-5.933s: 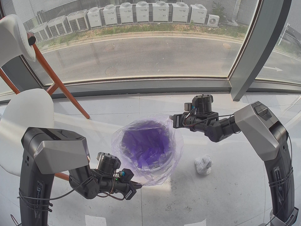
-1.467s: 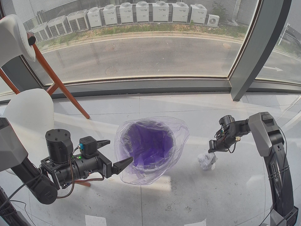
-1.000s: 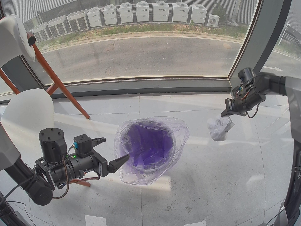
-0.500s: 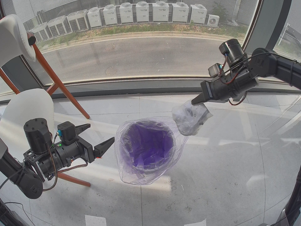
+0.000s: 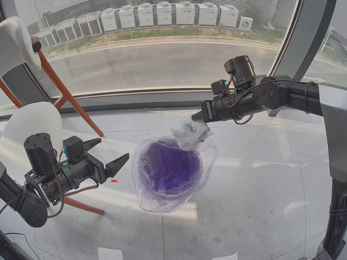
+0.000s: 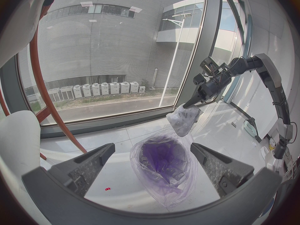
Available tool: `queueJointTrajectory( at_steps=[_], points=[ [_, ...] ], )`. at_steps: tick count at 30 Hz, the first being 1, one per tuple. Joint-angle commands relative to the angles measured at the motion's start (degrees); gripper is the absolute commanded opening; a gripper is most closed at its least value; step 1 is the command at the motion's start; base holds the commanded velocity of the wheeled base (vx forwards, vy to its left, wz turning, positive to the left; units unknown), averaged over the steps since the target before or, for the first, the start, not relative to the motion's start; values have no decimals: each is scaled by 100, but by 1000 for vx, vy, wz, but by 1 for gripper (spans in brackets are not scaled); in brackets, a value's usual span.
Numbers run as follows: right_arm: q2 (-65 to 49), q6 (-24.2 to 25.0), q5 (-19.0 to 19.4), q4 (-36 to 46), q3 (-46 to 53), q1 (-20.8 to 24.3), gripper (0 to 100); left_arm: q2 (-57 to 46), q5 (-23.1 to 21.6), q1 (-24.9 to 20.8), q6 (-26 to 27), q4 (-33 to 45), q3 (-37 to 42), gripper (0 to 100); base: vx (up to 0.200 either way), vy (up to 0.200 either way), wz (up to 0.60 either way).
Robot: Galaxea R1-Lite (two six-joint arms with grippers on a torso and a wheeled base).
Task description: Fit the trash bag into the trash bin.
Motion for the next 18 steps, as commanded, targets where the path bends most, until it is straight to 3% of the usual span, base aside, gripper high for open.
queueJointTrajectory(
  at_steps=[1,3,9,18],
  points=[
    [109,56,8,-62,-1,122,0,-12,-1,0,1,-2,26,100,0,0,0],
    [100,65,8,-431,155,166,0,-12,-1,-9,1,-2,35,100,0,0,0],
    [136,179,-18,-2699,1570,254,0,-12,-1,-9,1,-2,35,100,0,0,0],
    [496,223,-211,-4105,2344,430,0,-12,-1,-9,1,-2,202,100,0,0,0]
  ],
)
